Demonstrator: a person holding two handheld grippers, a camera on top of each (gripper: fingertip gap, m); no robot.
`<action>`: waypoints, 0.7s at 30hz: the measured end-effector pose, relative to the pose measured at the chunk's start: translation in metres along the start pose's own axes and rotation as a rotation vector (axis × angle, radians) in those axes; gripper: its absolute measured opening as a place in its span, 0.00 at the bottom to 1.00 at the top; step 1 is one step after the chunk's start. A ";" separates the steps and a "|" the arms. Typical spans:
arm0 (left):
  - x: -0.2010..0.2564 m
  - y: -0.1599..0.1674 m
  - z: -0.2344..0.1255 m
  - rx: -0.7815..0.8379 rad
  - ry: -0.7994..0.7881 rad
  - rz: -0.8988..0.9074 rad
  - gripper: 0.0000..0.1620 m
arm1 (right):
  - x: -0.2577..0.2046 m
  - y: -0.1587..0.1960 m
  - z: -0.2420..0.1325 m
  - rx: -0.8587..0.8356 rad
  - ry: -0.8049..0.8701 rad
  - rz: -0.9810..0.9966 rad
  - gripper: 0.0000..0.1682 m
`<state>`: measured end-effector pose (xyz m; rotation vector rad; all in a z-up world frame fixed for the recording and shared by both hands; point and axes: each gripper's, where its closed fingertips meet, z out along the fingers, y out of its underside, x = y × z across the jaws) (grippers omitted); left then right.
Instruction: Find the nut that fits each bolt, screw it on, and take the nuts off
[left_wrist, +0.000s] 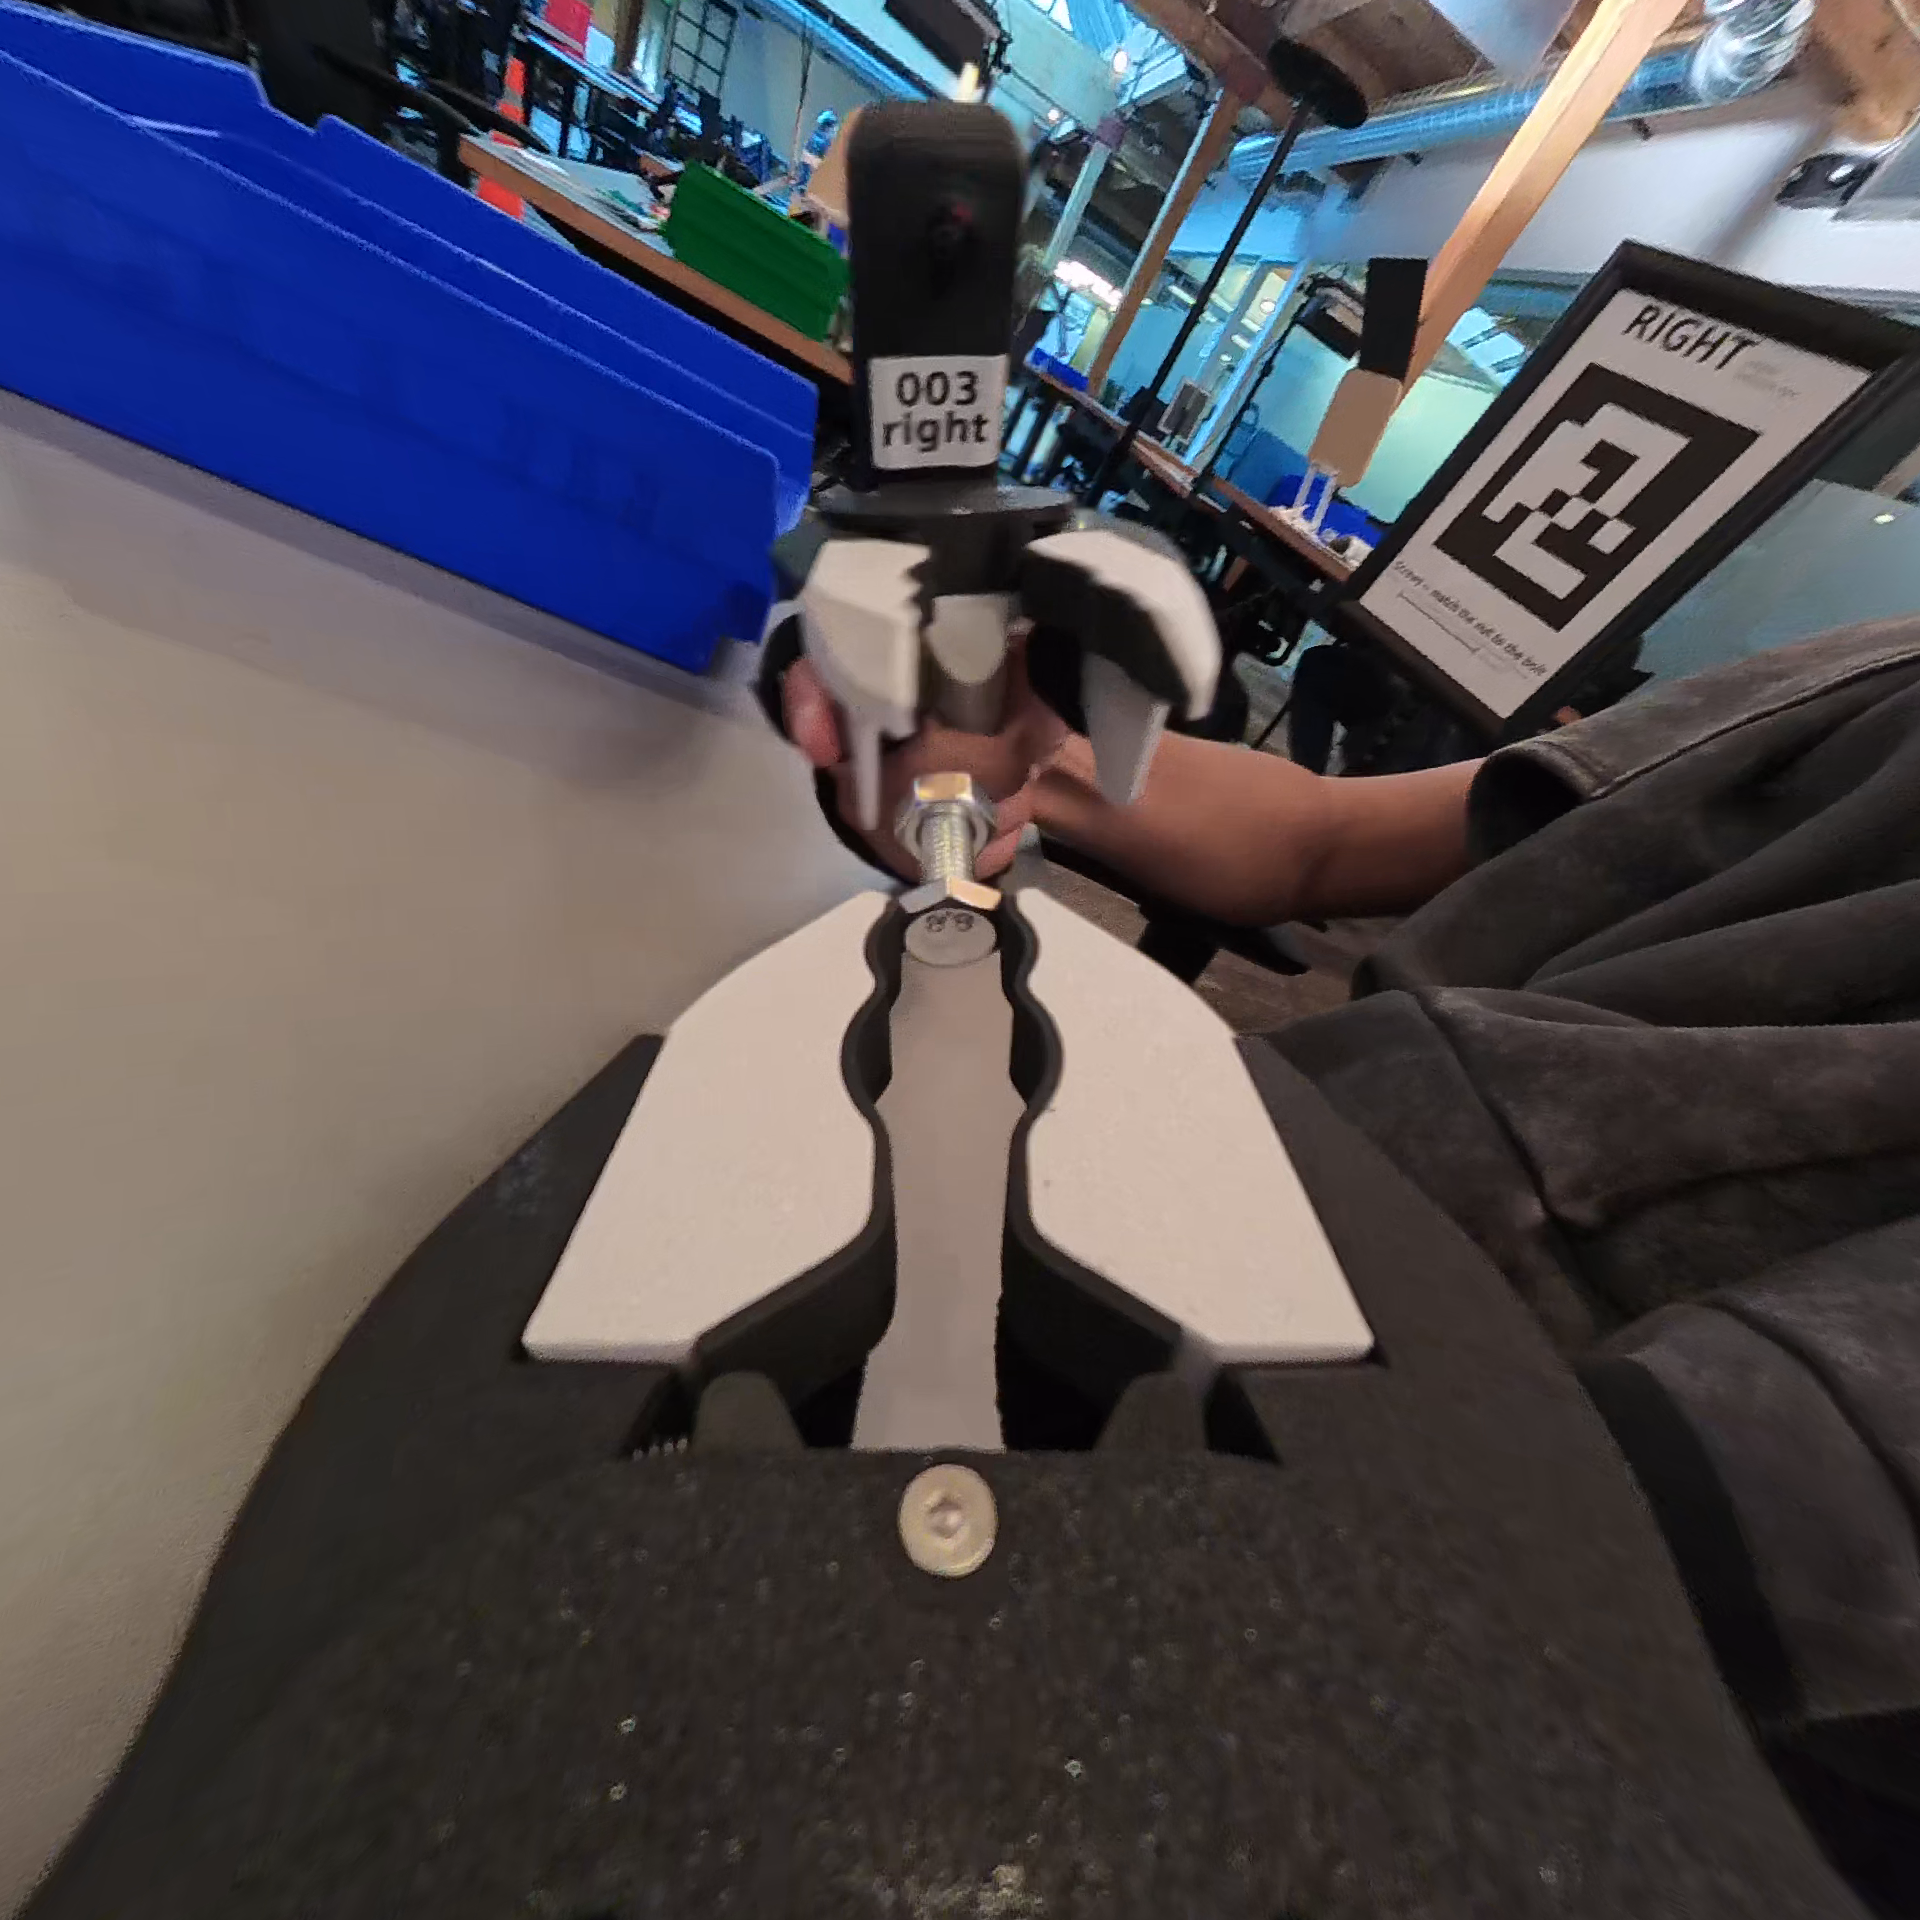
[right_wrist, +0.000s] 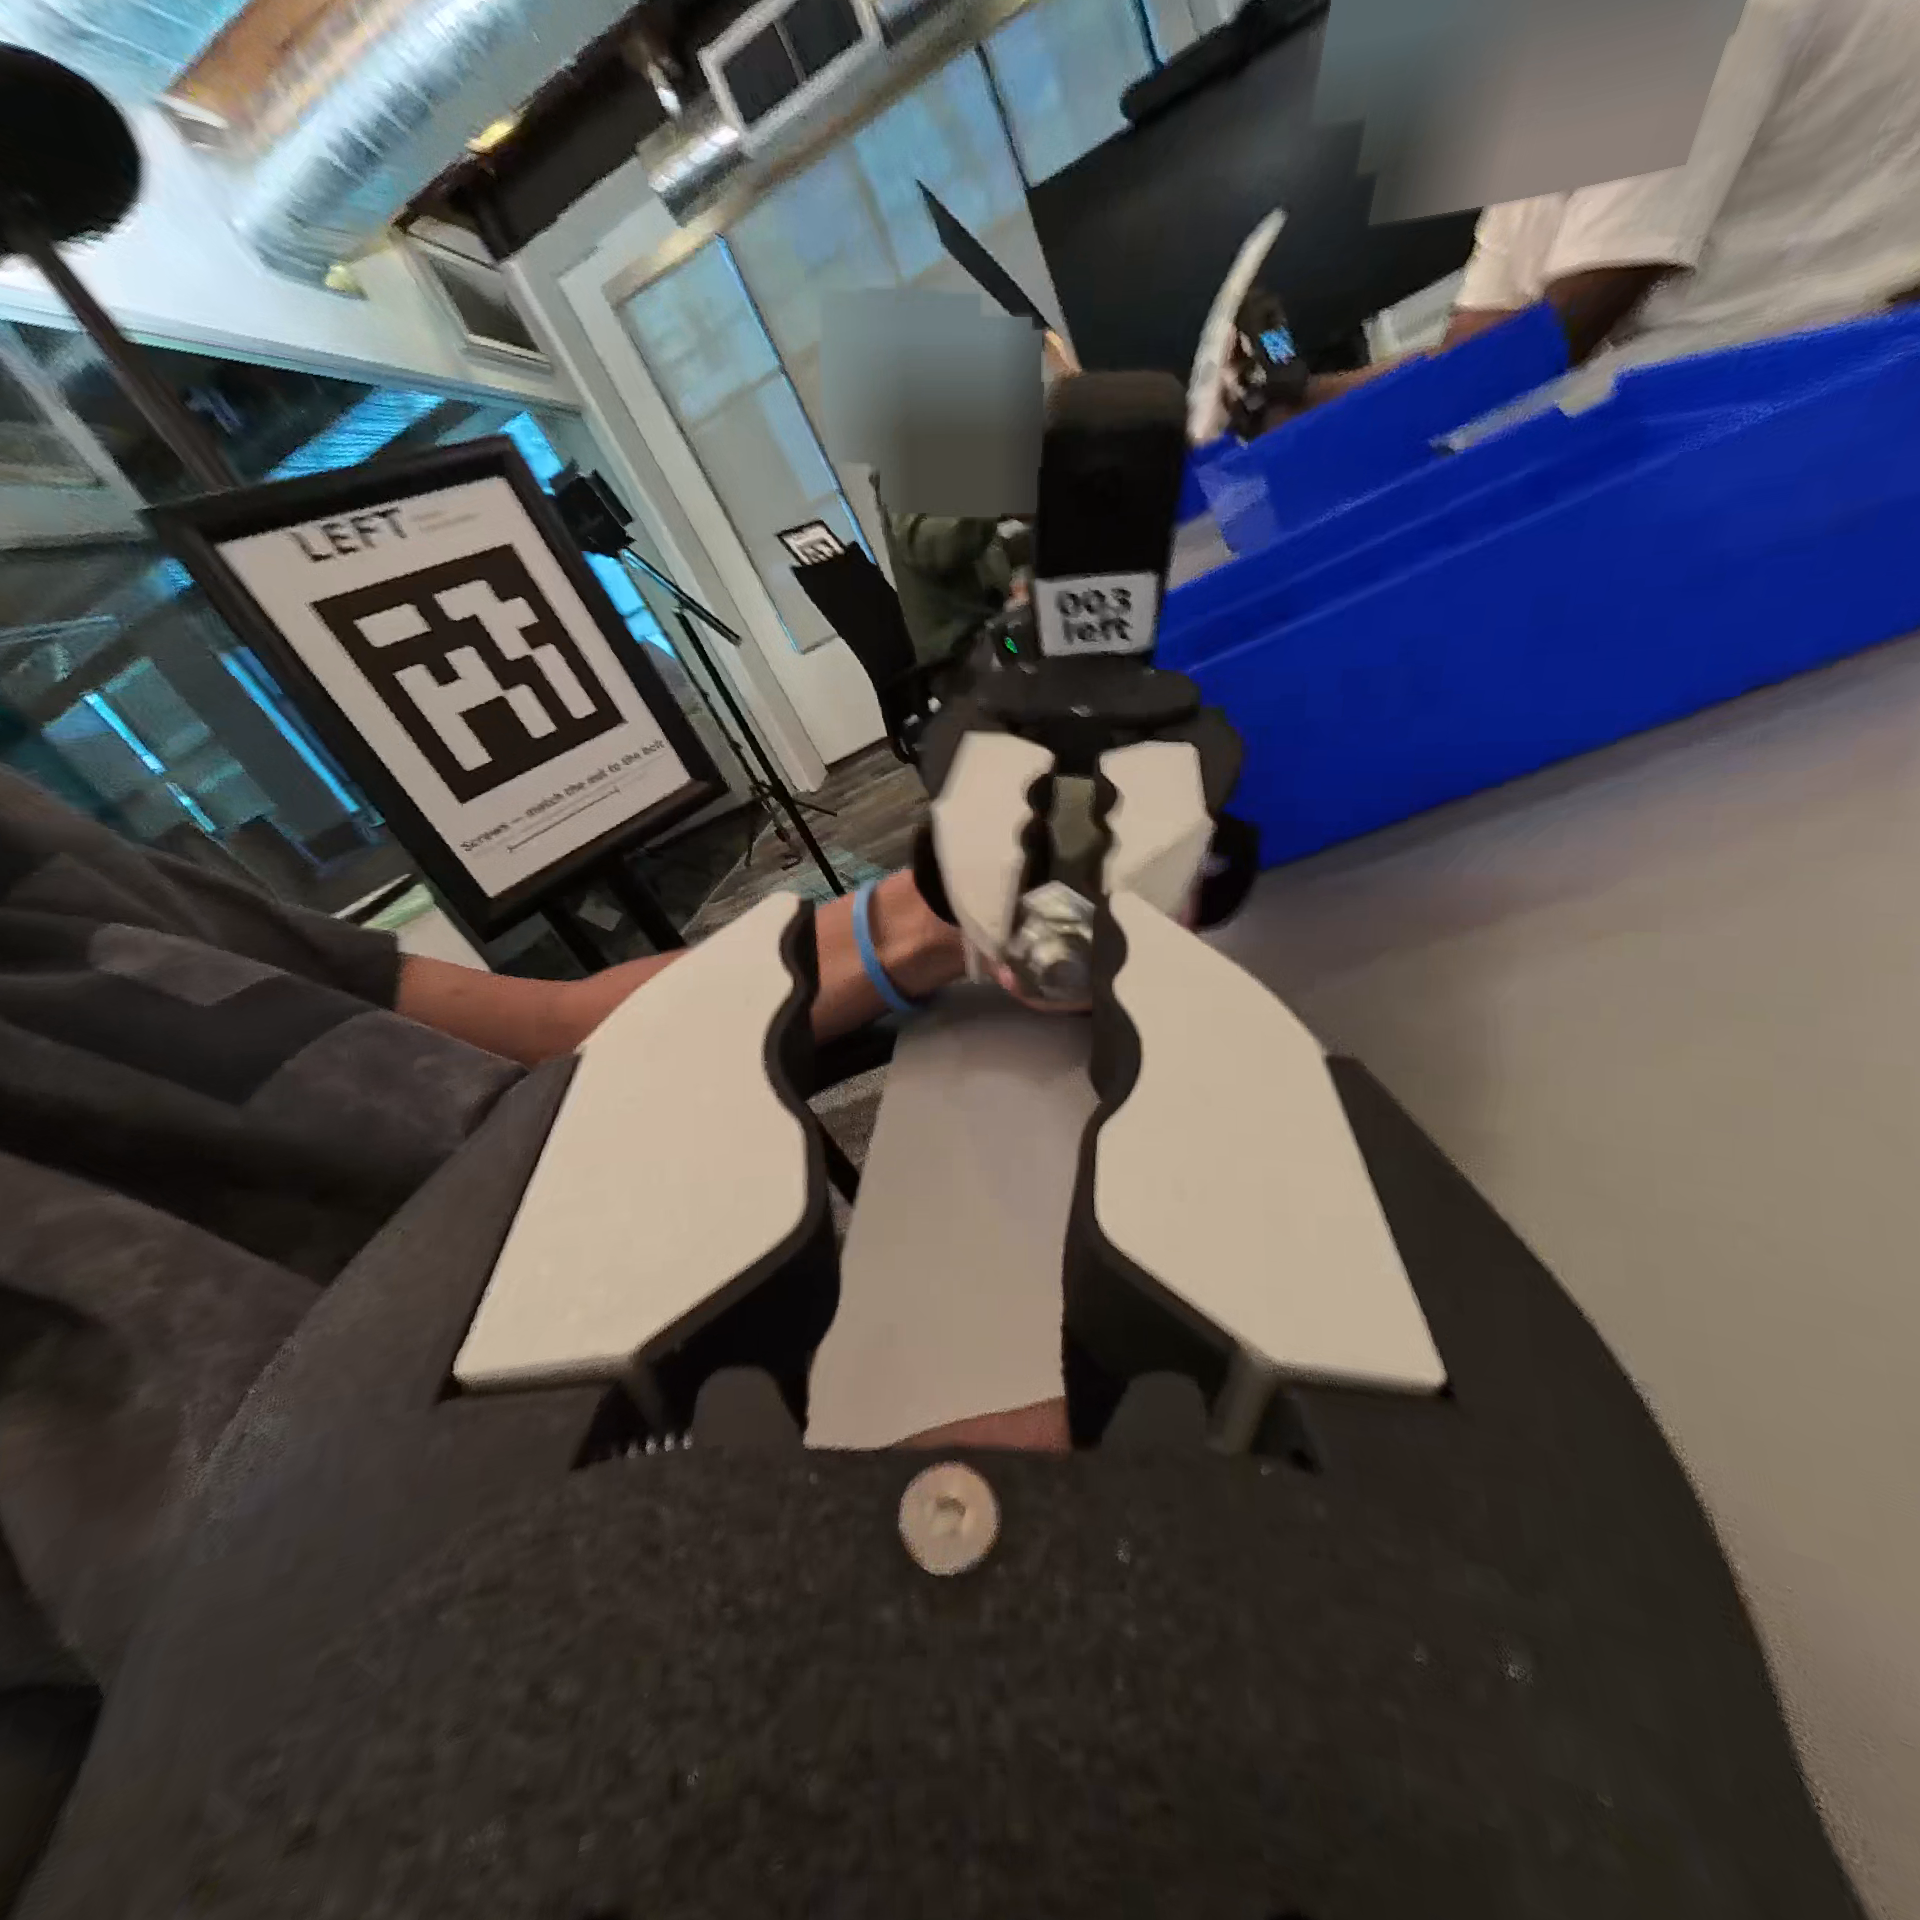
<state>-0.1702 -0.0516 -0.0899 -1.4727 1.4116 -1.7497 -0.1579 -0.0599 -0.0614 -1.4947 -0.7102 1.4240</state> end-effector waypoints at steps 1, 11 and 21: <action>0.001 -0.001 0.000 0.007 0.007 -0.001 0.11 | 0.008 0.008 0.000 -0.034 0.026 0.017 0.30; -0.005 0.011 0.006 -0.067 -0.022 -0.010 0.11 | 0.004 0.021 0.006 -0.140 0.041 -0.040 0.30; -0.007 0.012 0.003 -0.074 -0.027 -0.017 0.11 | 0.005 0.008 0.005 -0.059 0.066 -0.092 0.29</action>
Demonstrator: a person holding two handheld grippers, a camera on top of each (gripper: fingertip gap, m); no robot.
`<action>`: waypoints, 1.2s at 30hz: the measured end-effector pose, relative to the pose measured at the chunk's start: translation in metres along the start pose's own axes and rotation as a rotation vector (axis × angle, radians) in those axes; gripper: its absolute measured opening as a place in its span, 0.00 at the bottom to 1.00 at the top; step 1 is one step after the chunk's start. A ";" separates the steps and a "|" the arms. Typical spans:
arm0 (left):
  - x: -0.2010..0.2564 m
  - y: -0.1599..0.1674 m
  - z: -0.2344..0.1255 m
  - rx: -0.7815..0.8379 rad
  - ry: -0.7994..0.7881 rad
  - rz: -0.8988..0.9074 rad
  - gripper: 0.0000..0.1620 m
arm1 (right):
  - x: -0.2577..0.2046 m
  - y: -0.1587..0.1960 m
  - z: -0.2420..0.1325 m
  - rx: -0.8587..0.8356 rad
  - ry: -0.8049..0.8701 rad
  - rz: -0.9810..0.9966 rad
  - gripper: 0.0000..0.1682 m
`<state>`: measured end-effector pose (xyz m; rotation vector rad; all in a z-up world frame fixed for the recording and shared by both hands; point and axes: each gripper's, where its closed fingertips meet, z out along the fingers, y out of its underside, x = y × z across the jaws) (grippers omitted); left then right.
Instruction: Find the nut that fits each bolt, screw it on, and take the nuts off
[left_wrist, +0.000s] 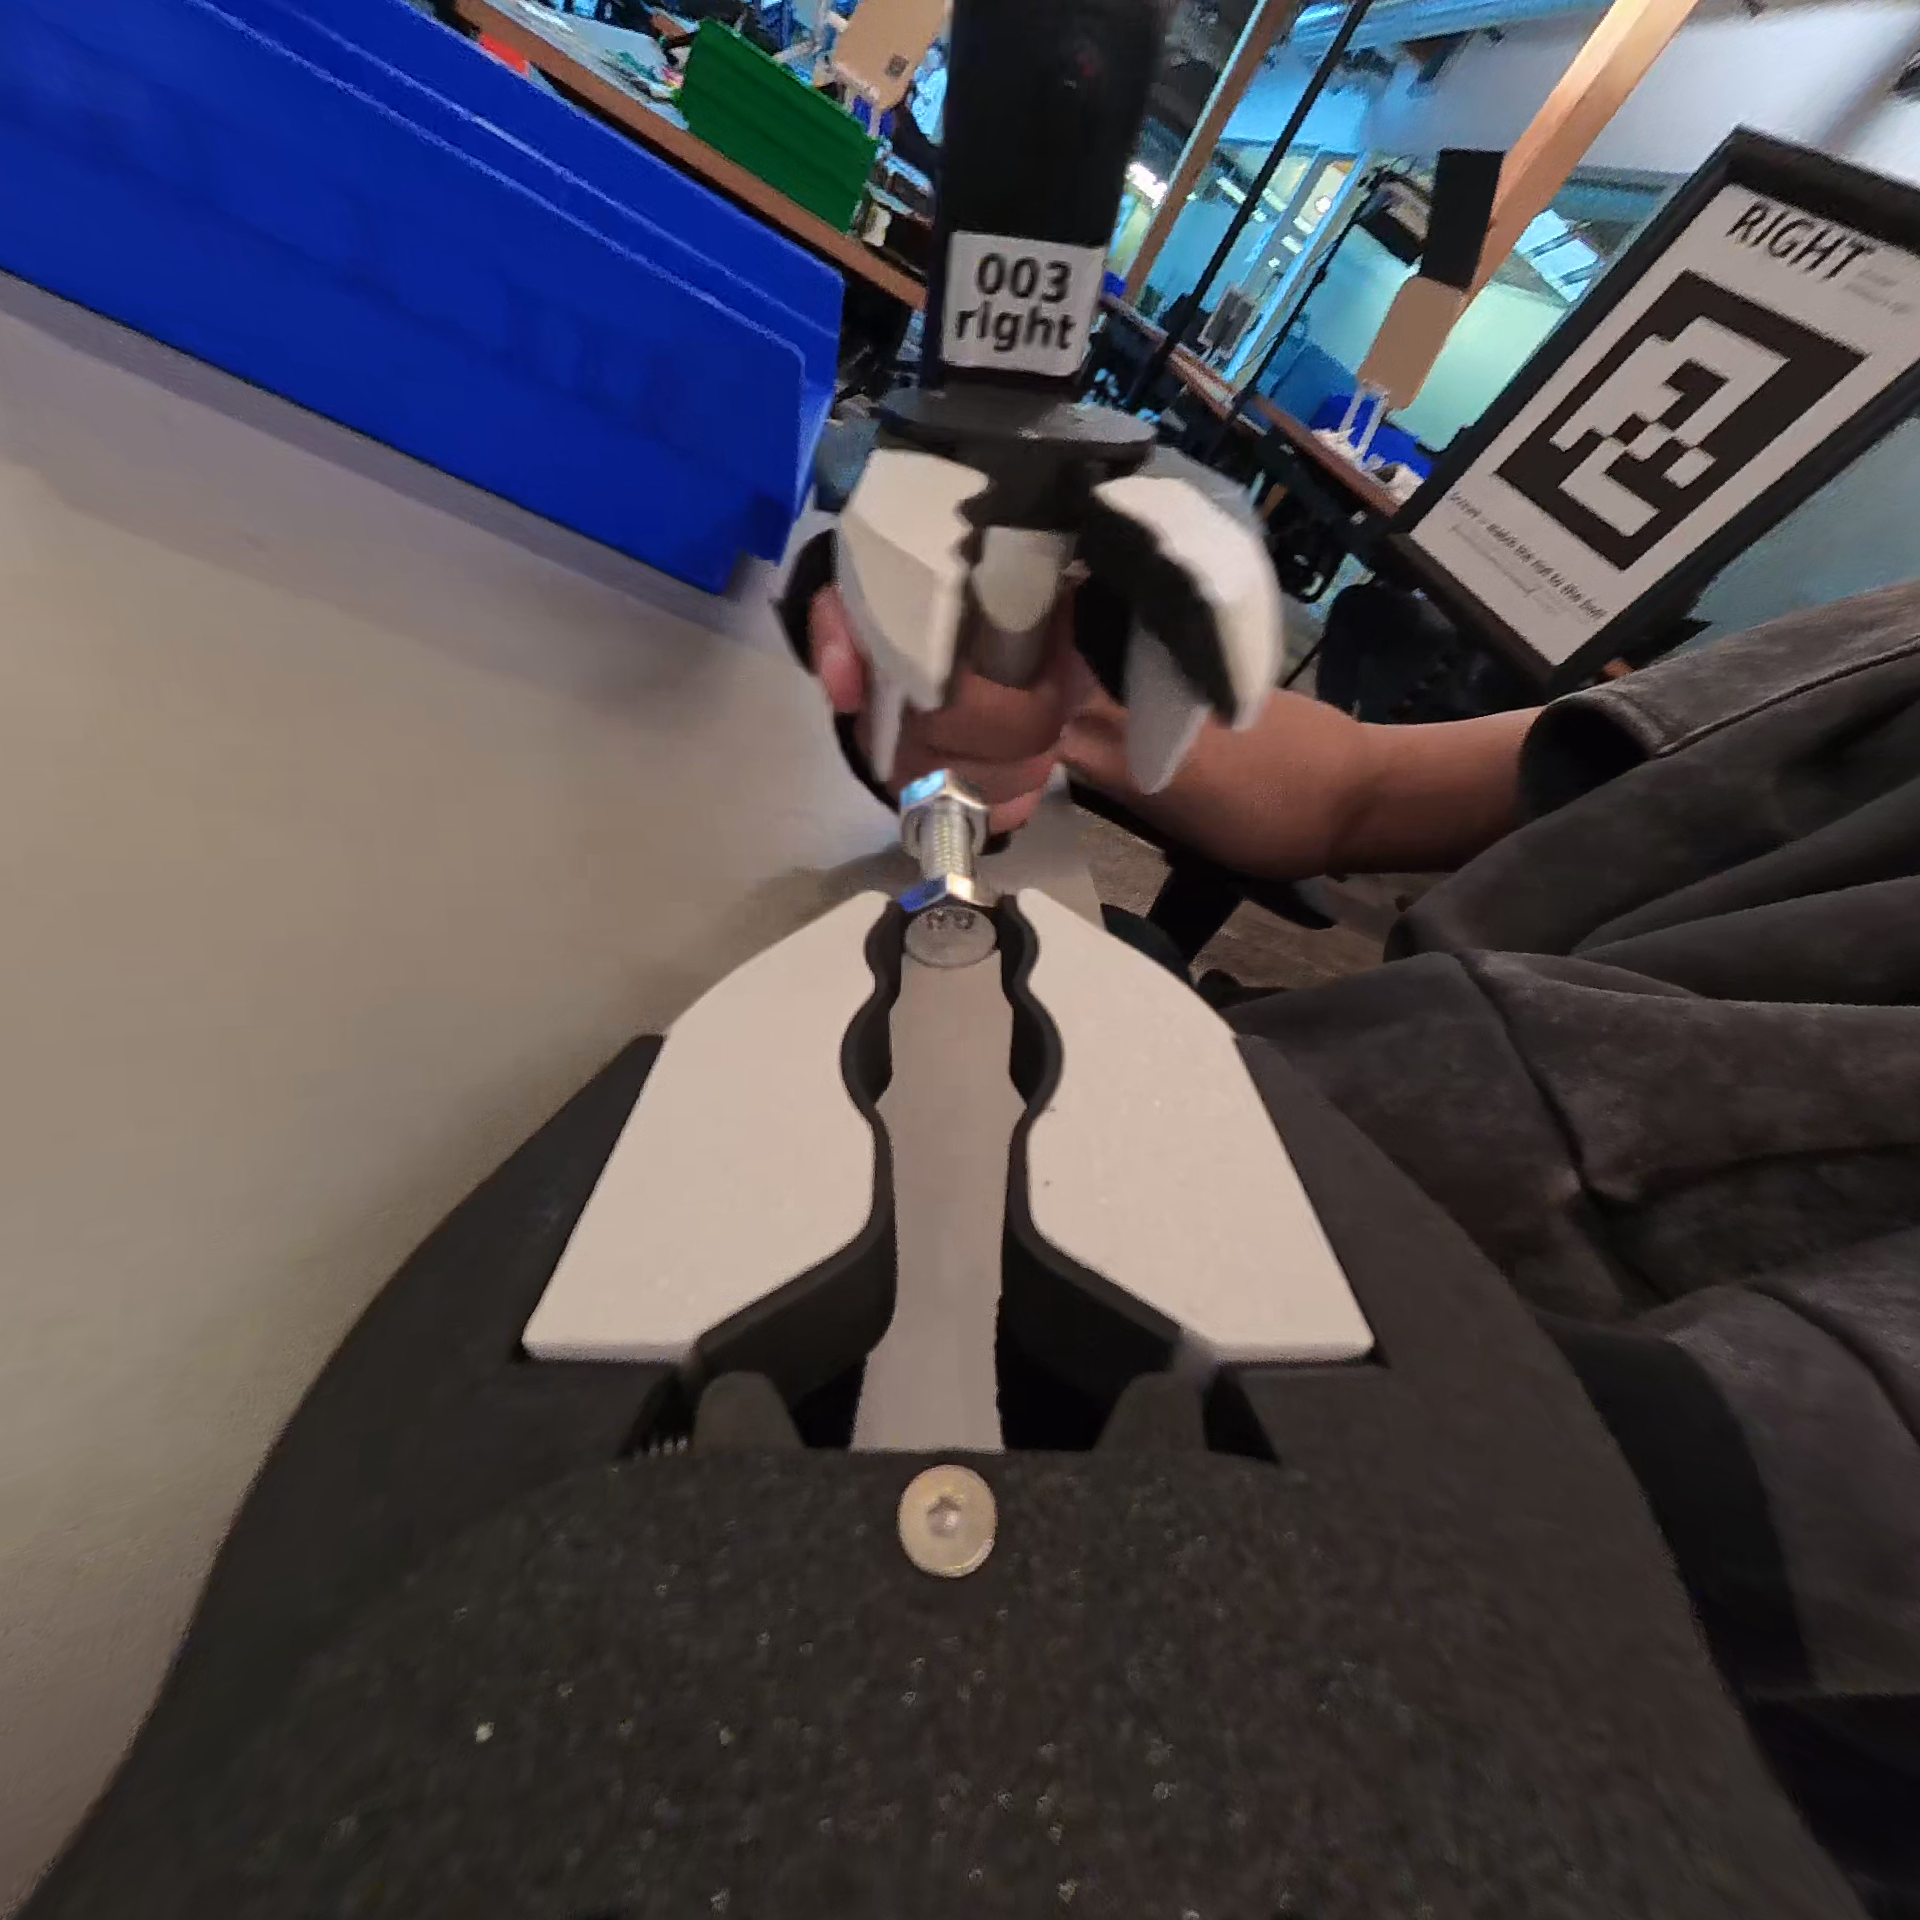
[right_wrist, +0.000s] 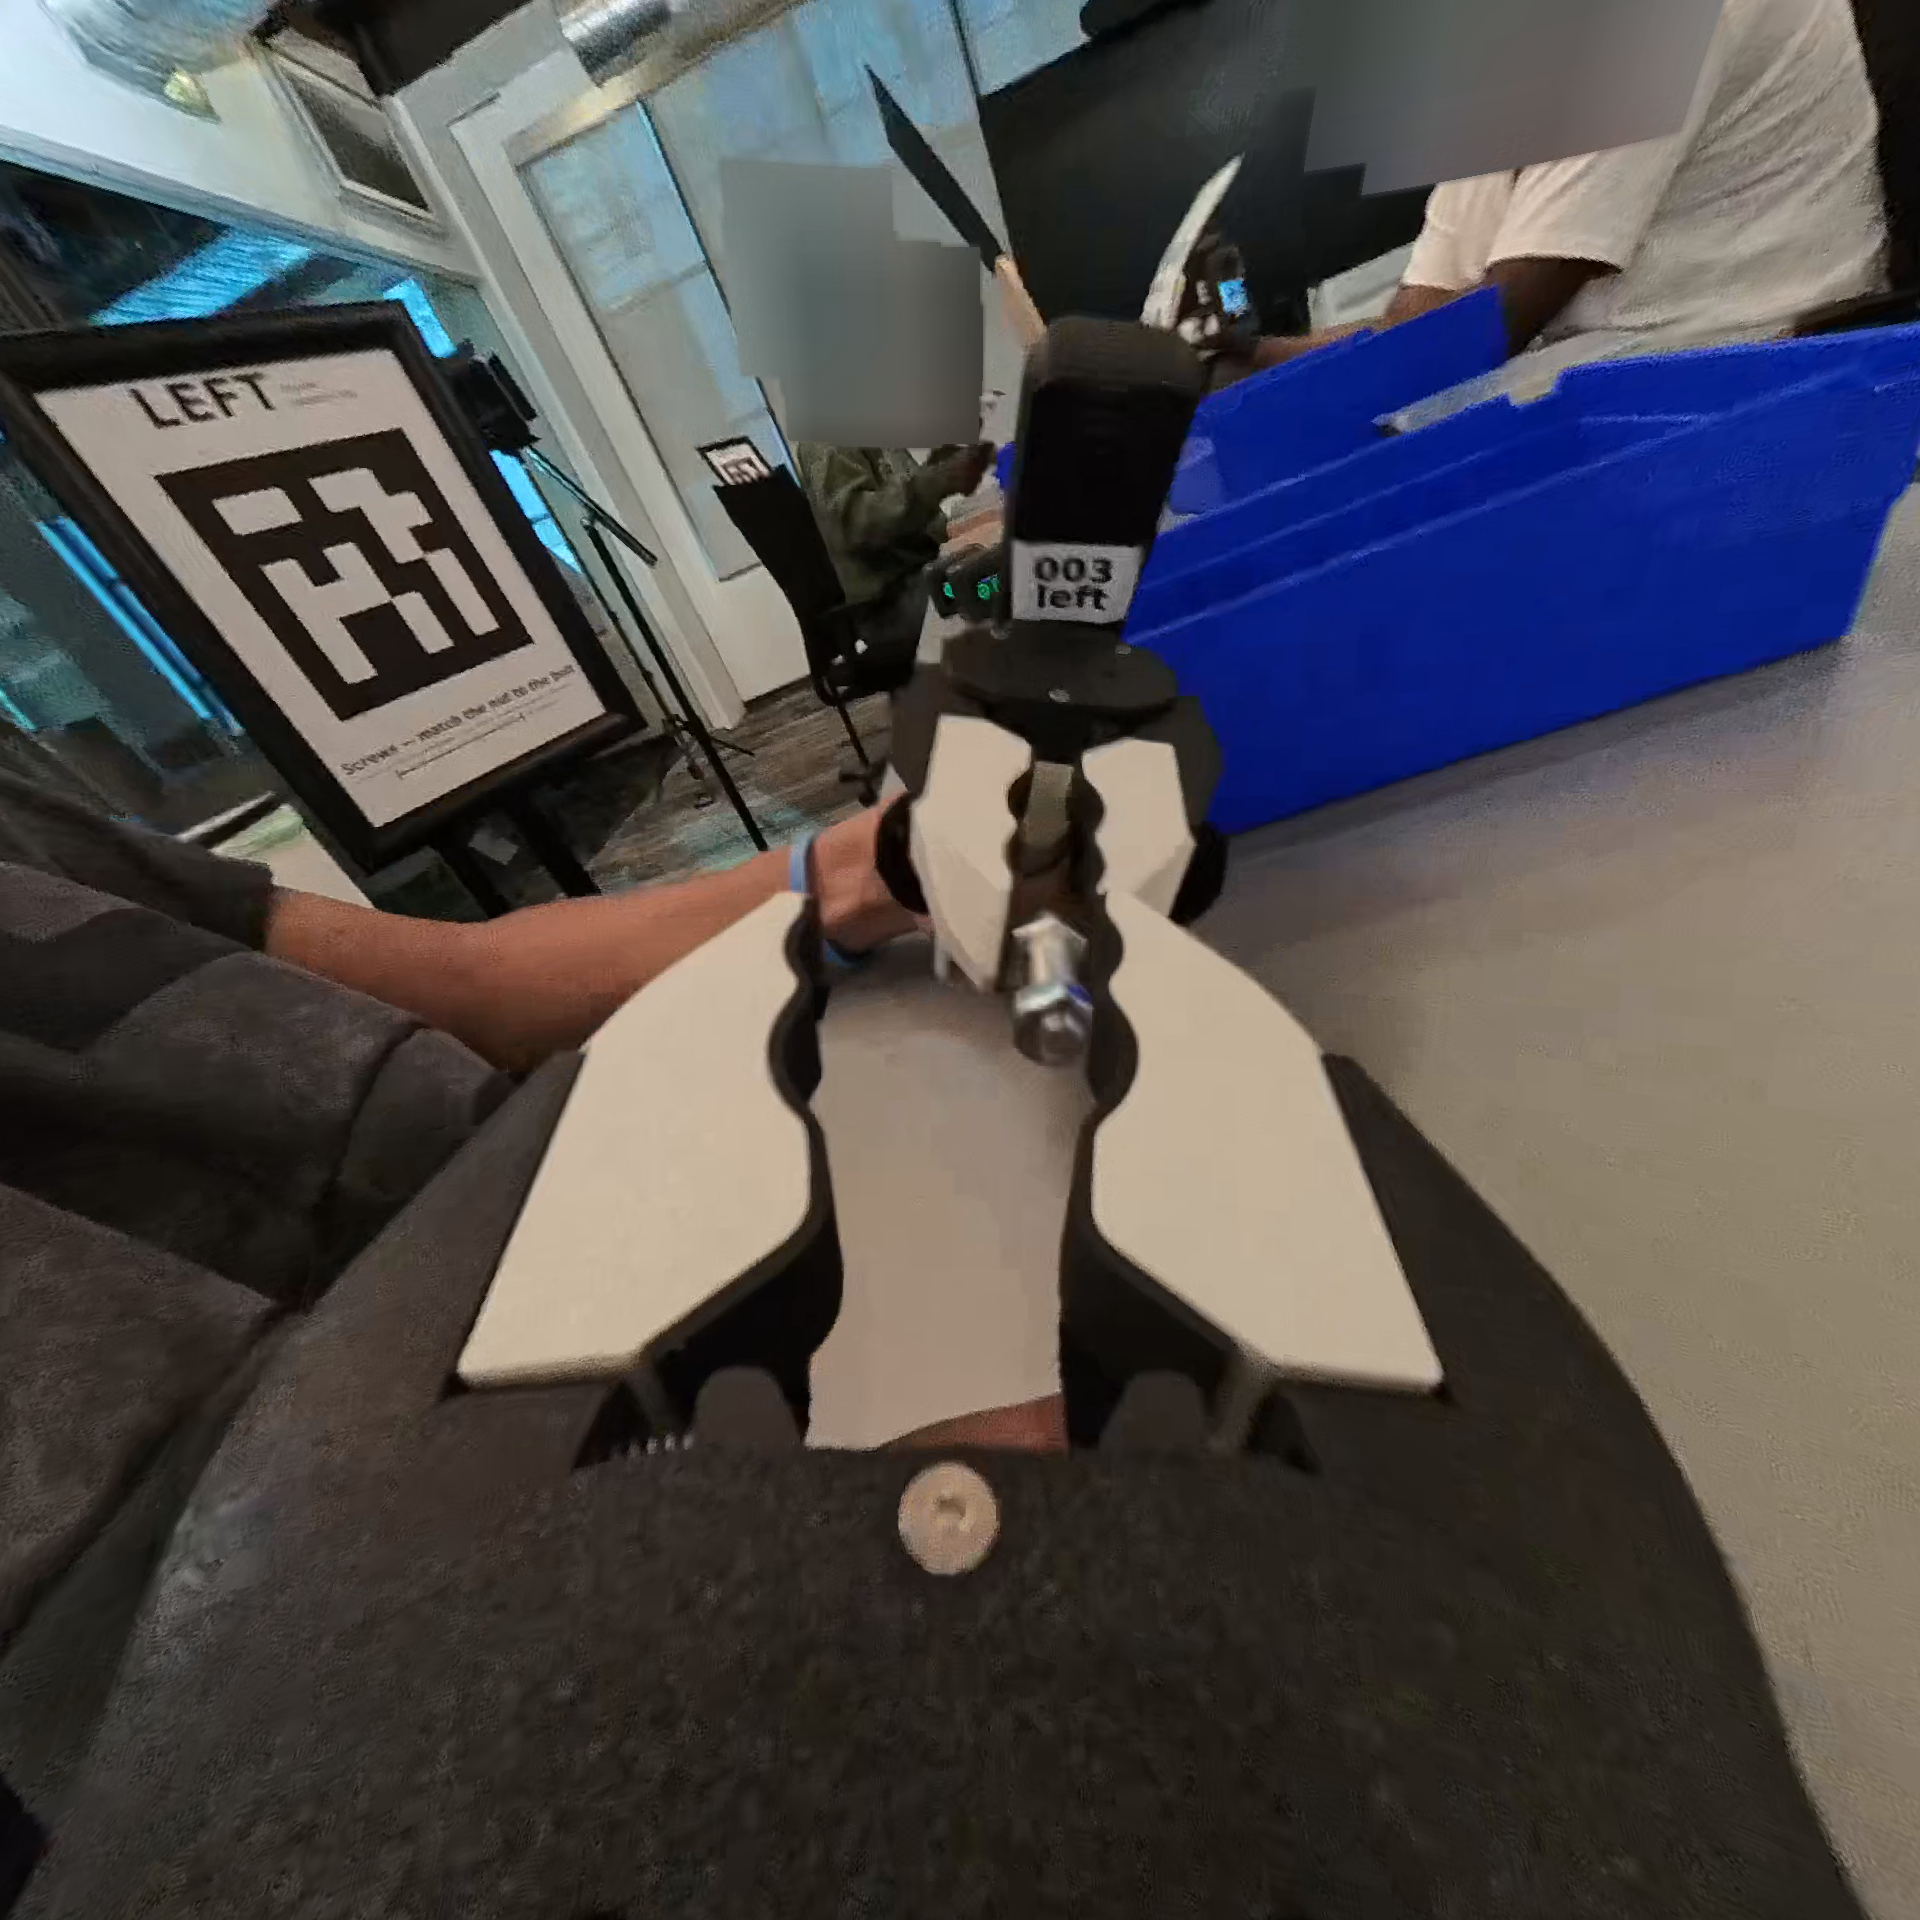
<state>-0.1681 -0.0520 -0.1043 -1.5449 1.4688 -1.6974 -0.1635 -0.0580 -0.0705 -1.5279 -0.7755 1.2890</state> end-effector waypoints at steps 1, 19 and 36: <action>0.002 -0.002 0.000 0.011 0.004 0.006 0.11 | 0.008 0.008 -0.001 -0.041 0.029 0.009 0.29; -0.010 0.008 0.000 -0.044 -0.059 -0.006 0.11 | -0.007 -0.007 0.002 0.000 -0.022 0.007 0.27; 0.003 -0.011 -0.005 0.062 0.014 0.000 0.11 | 0.012 0.020 0.000 -0.102 0.009 0.100 0.27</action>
